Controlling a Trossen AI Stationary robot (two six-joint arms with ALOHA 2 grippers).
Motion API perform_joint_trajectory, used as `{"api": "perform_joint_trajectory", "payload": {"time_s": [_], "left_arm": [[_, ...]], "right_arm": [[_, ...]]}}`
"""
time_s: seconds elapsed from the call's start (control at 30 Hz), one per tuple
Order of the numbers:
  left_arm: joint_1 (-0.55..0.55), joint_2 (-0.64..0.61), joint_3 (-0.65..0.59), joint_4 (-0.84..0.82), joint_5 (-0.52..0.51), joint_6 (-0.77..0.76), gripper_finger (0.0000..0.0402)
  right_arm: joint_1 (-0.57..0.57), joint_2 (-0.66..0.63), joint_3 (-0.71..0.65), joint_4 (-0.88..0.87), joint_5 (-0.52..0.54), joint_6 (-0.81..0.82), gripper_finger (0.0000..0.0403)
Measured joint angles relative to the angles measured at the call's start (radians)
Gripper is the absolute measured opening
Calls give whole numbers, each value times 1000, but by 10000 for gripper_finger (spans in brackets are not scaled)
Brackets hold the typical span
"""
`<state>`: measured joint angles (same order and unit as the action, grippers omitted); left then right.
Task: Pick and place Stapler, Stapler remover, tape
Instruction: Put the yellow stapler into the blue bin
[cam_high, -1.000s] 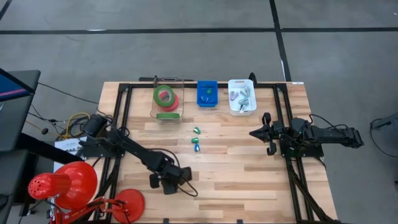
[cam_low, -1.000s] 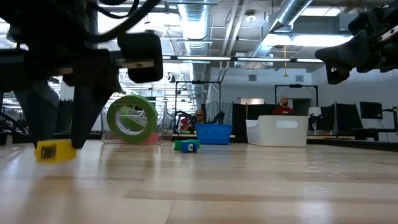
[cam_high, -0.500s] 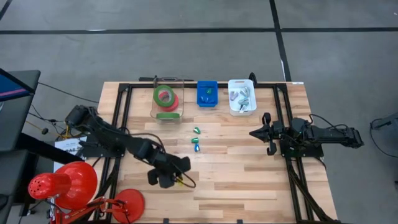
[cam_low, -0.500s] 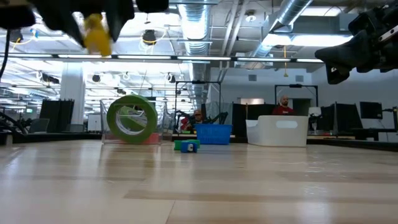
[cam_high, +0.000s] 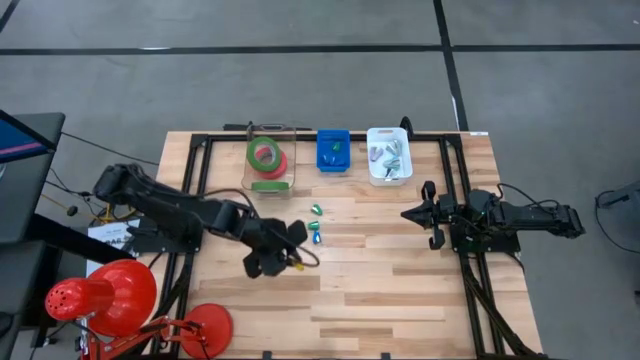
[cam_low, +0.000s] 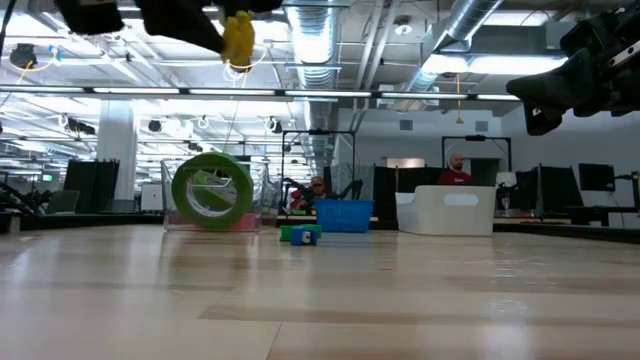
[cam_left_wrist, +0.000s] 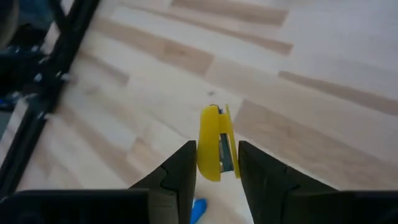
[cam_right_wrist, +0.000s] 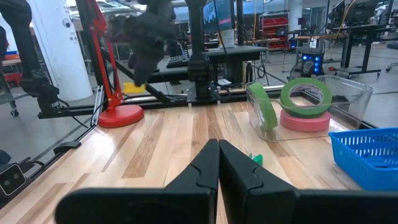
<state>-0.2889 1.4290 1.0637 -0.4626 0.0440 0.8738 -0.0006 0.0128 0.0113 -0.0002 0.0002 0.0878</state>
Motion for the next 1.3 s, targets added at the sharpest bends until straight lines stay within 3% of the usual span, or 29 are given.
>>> {"api": "perform_joint_trajectory", "payload": {"time_s": [0.57, 0.97, 1.3], "left_arm": [[329, -33, 0, 49, -3, 0, 108], [566, -32, 0, 312, -3, 0, 108], [670, -32, 0, 486, -66, -65, 108]], "right_arm": [[0, 0, 0, 0, 0, 0, 0], [0, 0, 0, 0, 0, 0, 0], [0, 0, 0, 0, 0, 0, 0]]}}
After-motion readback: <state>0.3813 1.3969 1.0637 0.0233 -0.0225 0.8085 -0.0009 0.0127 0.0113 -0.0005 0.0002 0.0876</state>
